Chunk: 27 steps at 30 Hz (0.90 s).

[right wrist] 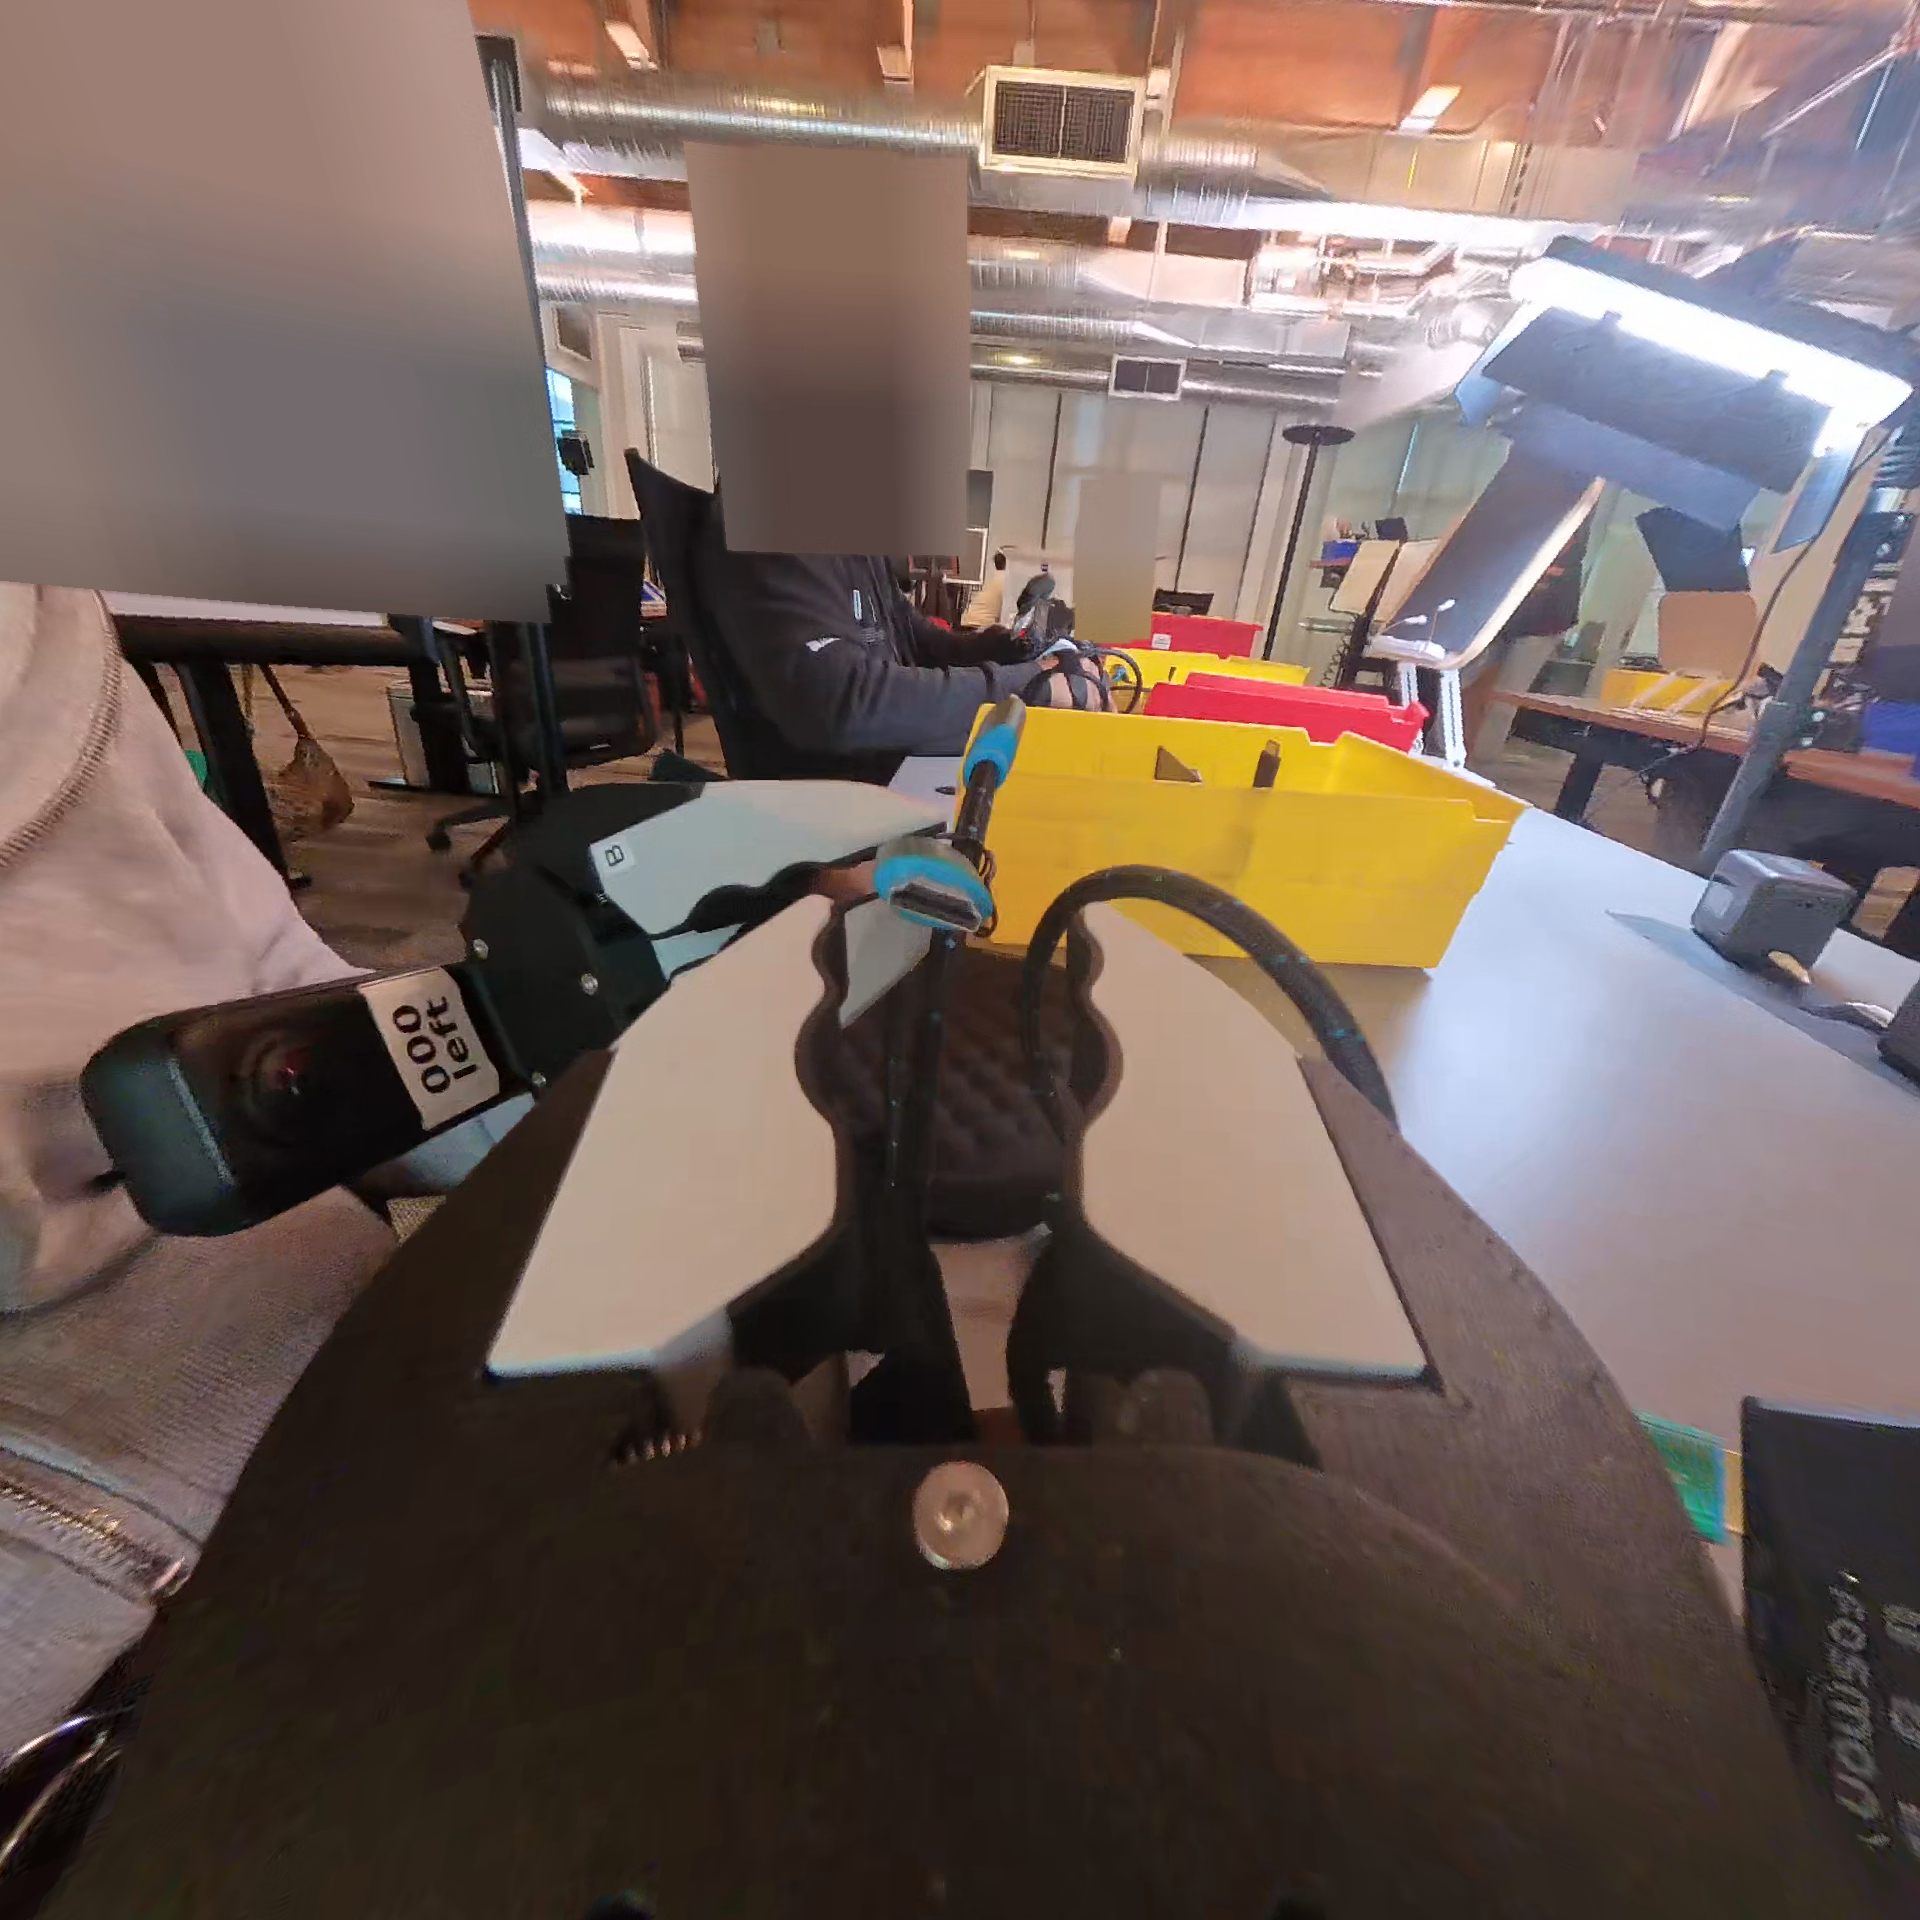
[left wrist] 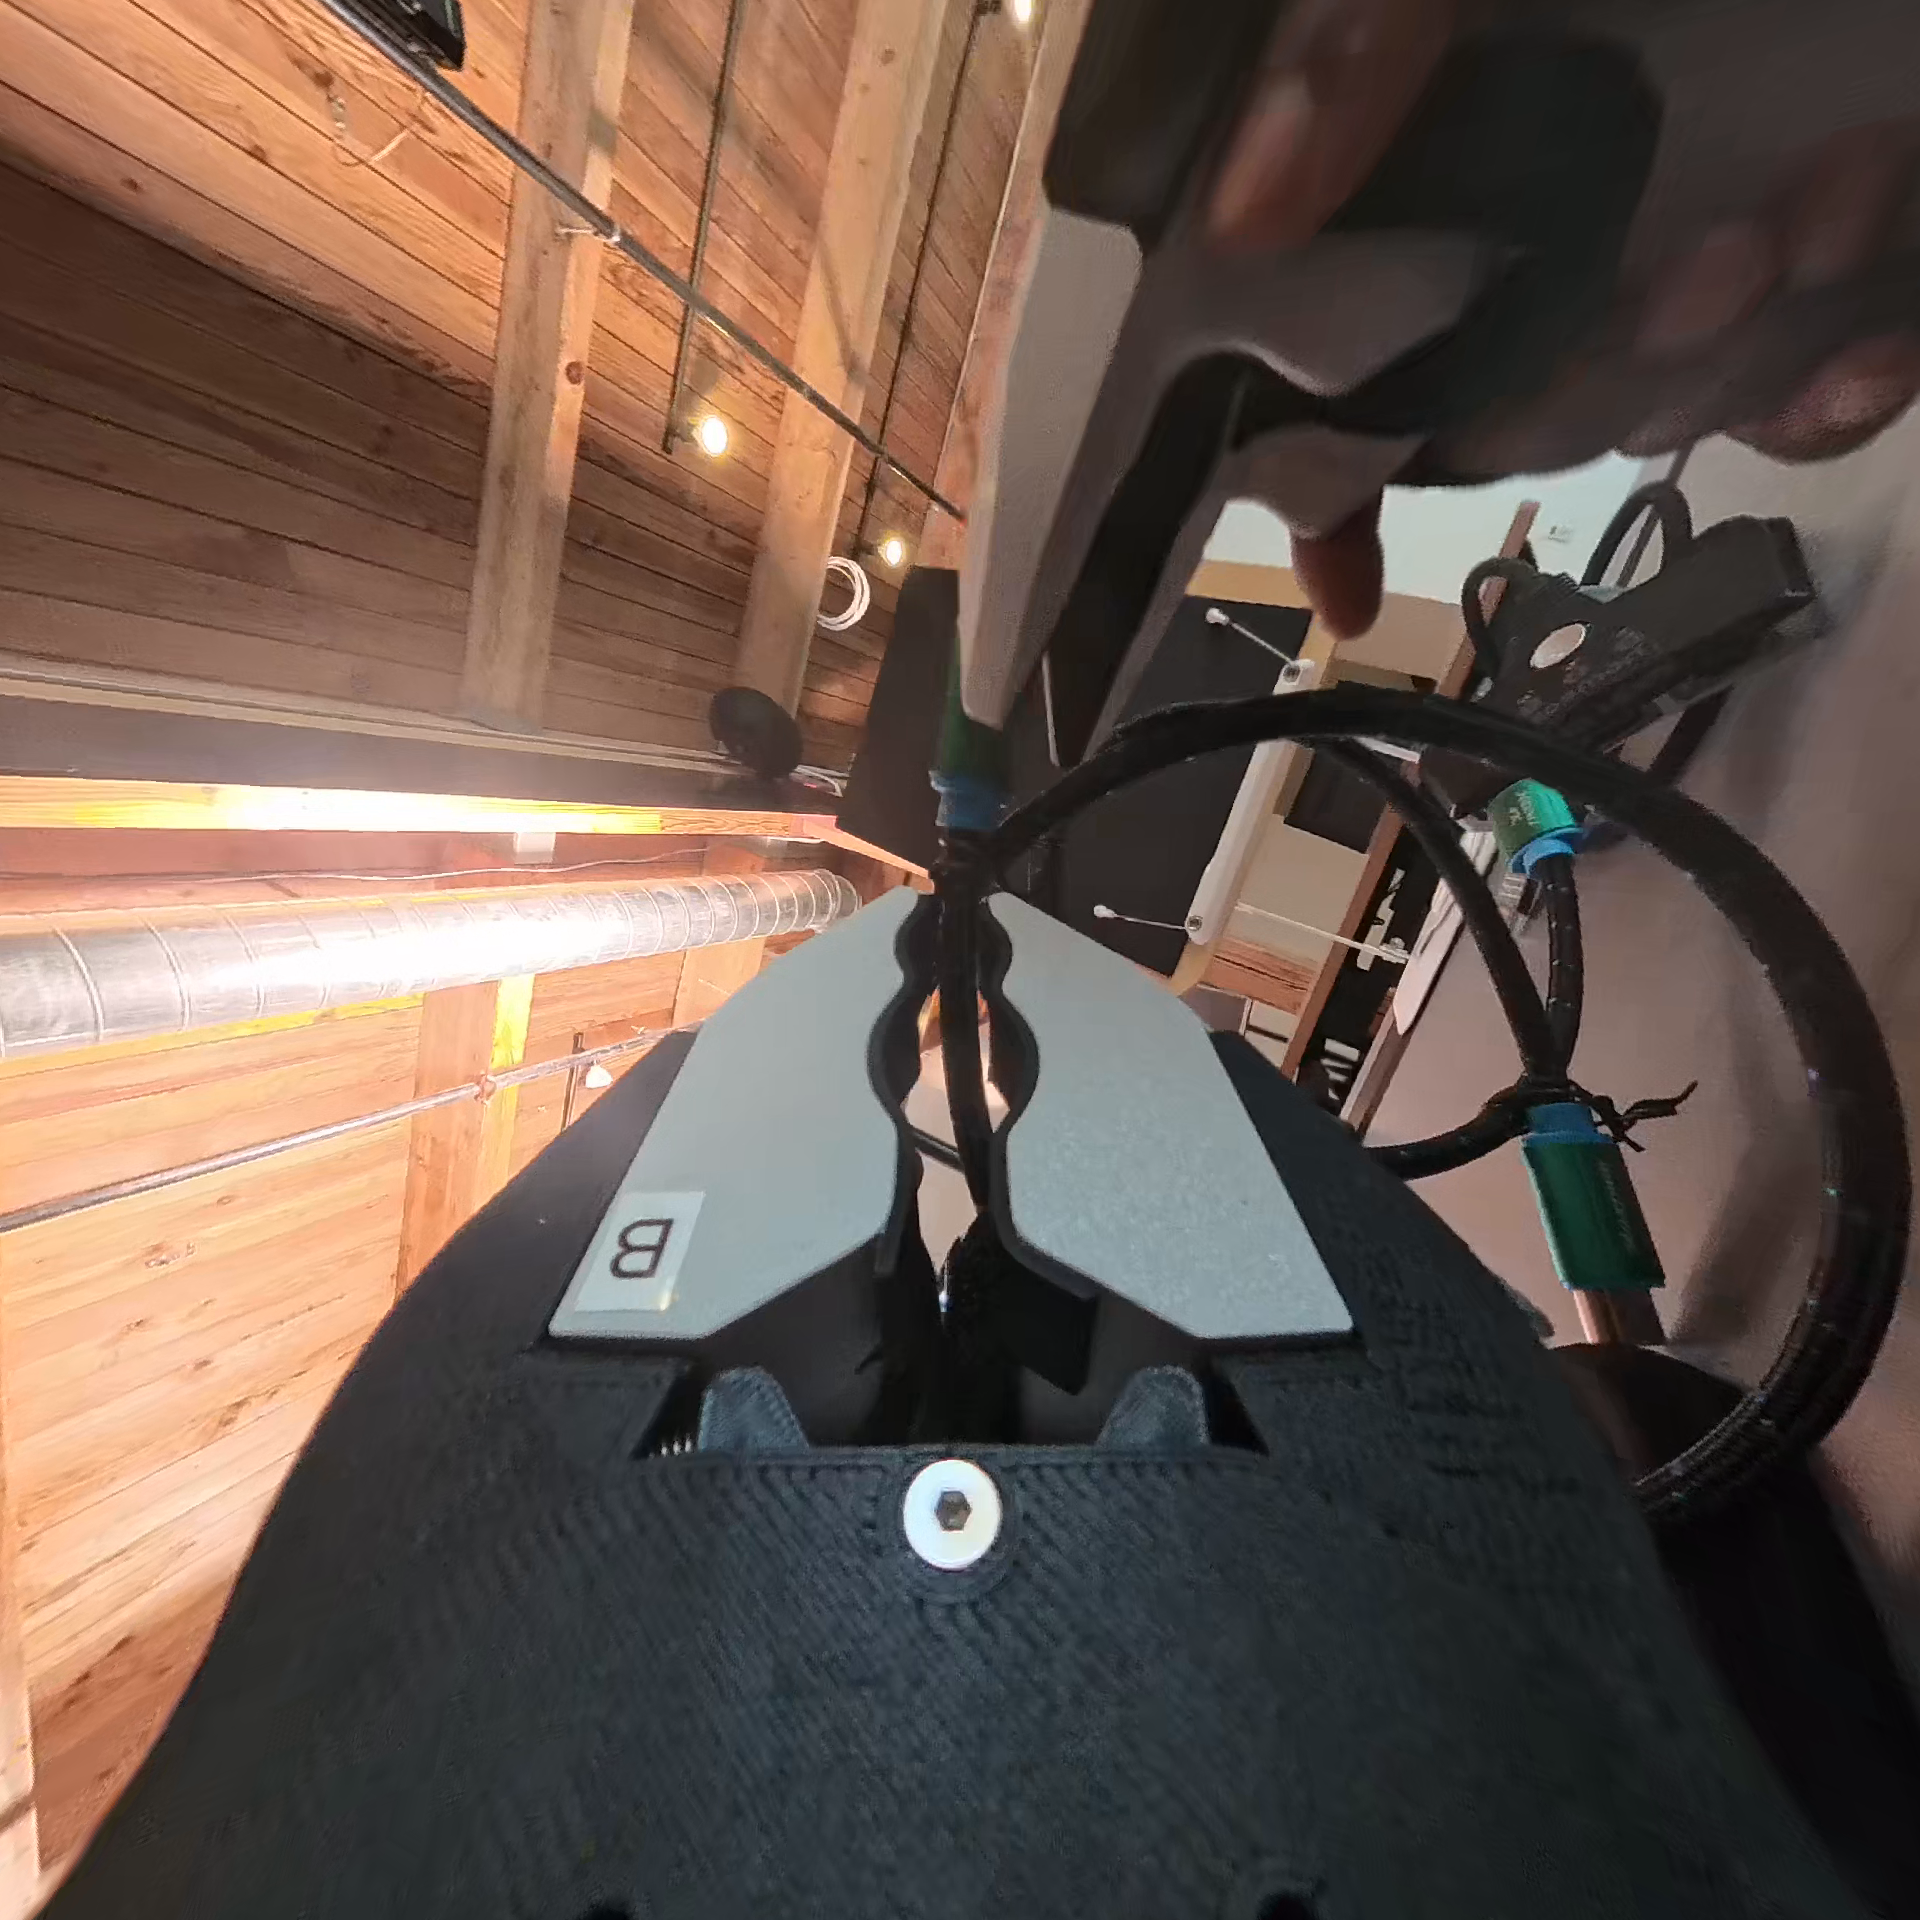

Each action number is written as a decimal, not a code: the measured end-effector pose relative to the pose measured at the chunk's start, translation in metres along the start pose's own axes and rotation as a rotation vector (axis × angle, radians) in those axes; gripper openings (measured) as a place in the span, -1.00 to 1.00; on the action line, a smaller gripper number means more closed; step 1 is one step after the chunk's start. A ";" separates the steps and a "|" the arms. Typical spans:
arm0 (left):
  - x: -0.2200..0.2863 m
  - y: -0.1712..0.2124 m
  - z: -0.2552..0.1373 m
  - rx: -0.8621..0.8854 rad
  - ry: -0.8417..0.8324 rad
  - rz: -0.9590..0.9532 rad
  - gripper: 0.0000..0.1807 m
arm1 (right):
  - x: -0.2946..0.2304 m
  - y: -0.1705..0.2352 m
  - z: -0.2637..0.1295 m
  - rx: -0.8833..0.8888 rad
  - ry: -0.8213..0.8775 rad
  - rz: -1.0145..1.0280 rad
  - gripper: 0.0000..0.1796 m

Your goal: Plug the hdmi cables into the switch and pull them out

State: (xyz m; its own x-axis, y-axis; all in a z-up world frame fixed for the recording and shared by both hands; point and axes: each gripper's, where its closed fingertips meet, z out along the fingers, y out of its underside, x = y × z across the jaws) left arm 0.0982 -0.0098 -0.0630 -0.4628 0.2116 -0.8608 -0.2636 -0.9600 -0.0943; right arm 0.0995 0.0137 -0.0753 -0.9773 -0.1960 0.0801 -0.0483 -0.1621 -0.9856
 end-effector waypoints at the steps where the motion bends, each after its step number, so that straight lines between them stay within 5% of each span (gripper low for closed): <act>1: 0.000 -0.001 -0.001 0.008 -0.007 -0.003 -0.93 | -0.002 0.002 0.002 0.002 -0.002 -0.005 -0.56; 13: 0.012 -0.005 -0.001 0.027 0.010 -0.021 -0.93 | -0.008 0.001 0.003 0.002 -0.026 -0.037 -0.77; 27: 0.013 -0.005 -0.001 0.032 0.016 -0.051 -0.93 | -0.007 0.003 0.002 -0.024 -0.008 -0.095 -0.78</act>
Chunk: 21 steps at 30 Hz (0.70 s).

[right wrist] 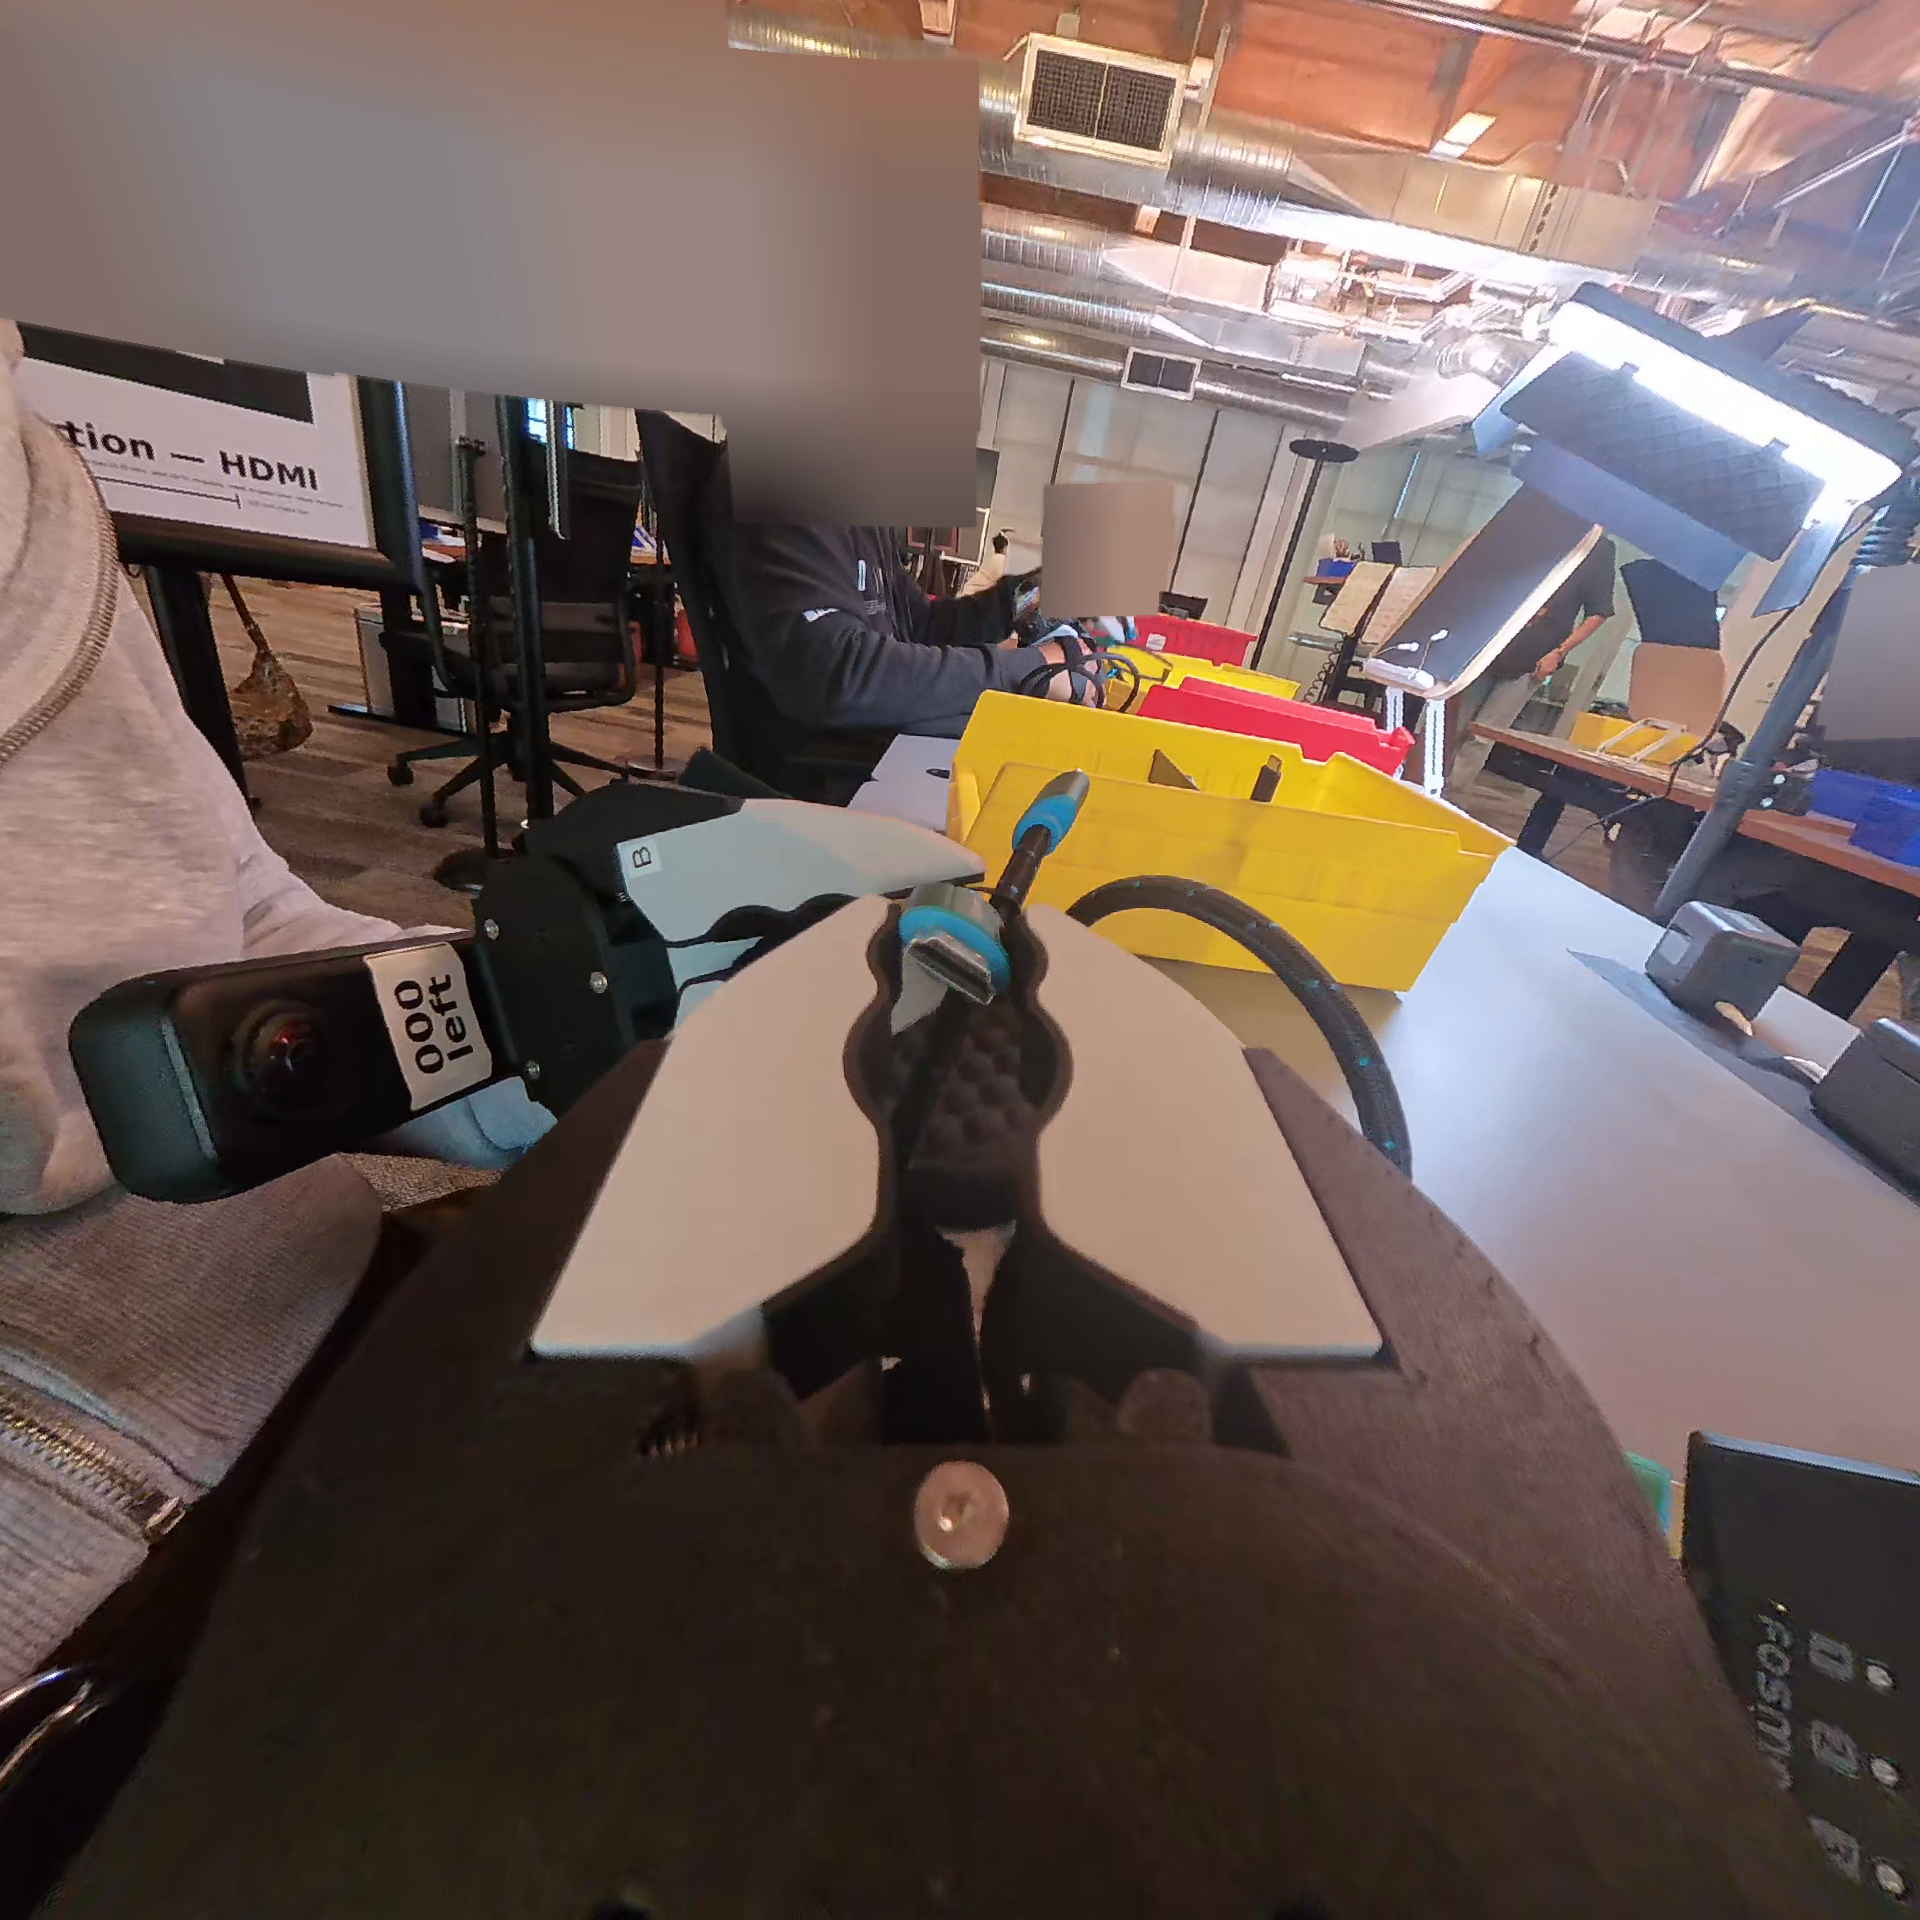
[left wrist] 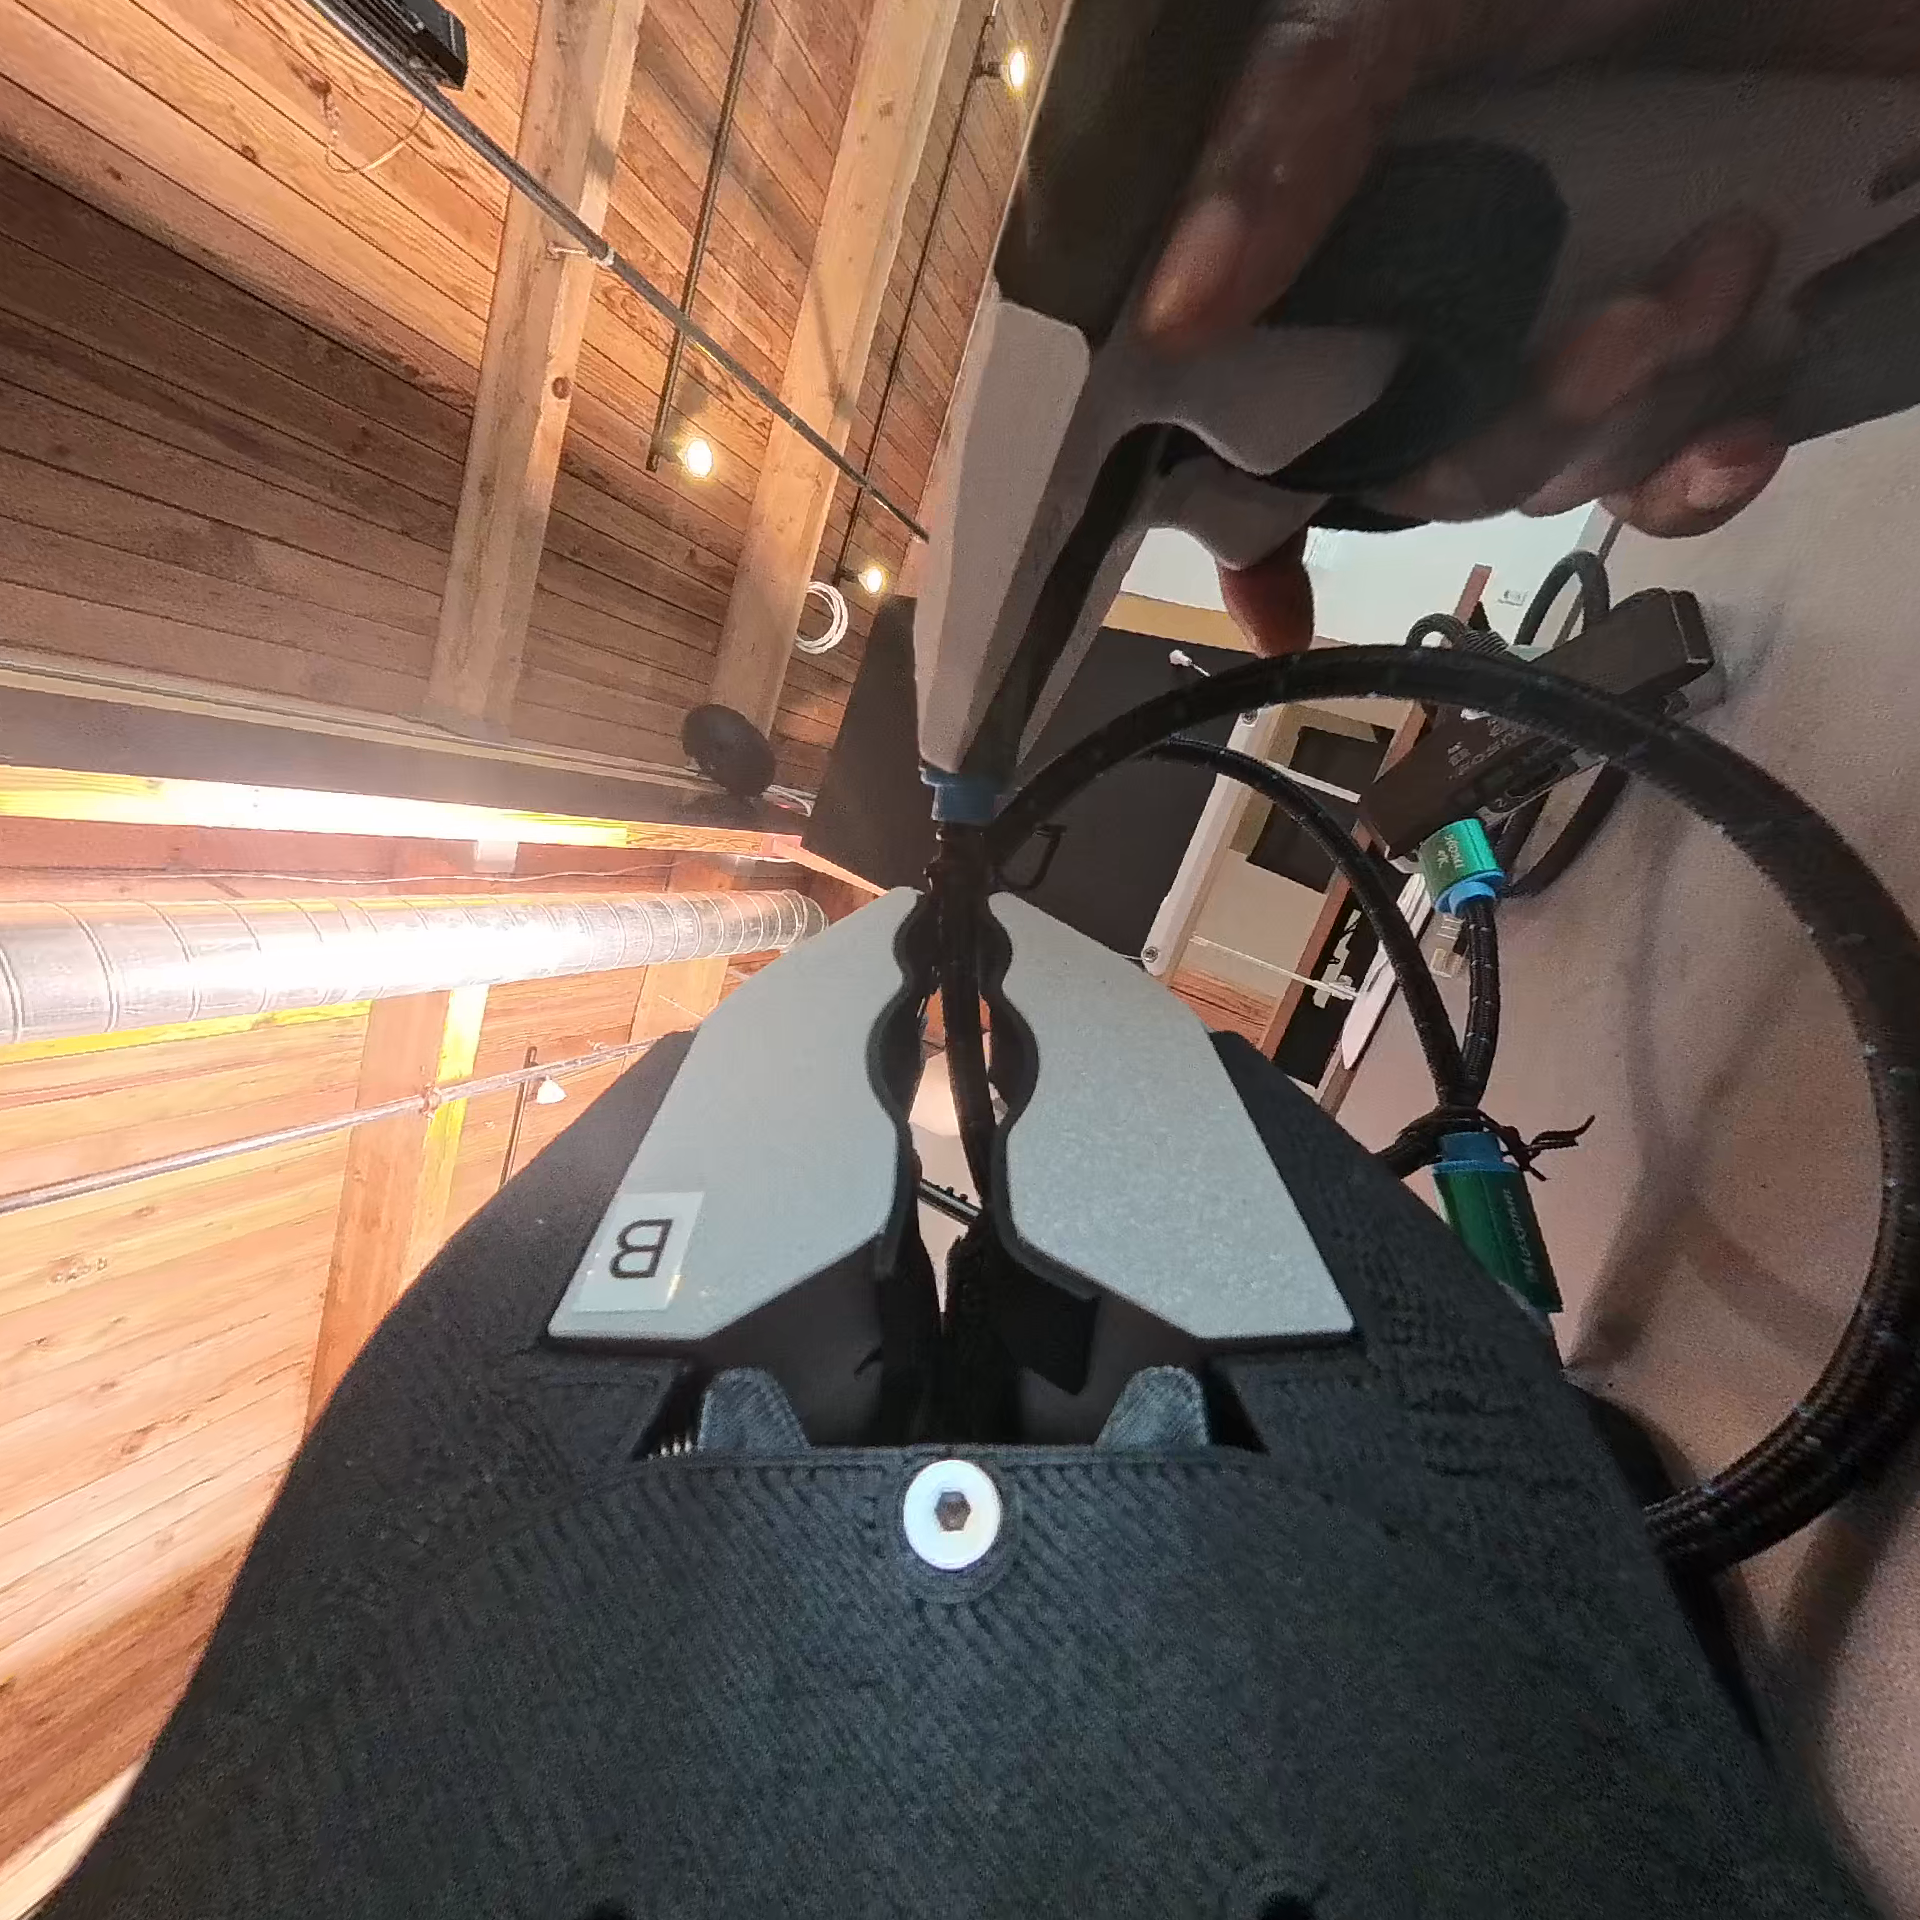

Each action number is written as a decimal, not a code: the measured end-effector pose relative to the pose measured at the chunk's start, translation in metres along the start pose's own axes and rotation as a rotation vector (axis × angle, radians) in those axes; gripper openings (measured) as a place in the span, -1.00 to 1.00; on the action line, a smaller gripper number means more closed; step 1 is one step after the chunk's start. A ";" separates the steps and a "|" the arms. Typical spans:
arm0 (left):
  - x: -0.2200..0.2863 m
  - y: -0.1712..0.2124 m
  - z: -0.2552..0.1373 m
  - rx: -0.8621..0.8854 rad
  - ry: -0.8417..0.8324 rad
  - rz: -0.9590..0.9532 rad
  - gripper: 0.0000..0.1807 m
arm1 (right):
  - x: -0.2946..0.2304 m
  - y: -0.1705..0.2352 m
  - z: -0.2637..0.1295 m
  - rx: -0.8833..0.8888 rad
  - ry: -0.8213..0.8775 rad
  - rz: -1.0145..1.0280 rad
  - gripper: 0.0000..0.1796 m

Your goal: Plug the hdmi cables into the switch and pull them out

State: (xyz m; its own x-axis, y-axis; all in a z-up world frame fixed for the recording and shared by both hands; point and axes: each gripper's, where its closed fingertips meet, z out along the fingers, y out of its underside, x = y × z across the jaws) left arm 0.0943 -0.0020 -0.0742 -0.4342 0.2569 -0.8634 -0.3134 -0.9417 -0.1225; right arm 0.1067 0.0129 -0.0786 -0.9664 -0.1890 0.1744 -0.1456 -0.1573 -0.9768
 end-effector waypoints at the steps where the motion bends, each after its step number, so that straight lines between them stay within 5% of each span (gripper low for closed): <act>1: 0.000 0.000 0.000 0.001 0.000 -0.001 -0.93 | 0.000 0.000 0.000 0.003 0.001 -0.005 -0.78; 21: 0.003 0.000 -0.002 0.005 0.002 -0.010 -0.93 | -0.002 -0.004 0.000 -0.012 0.037 -0.140 -0.80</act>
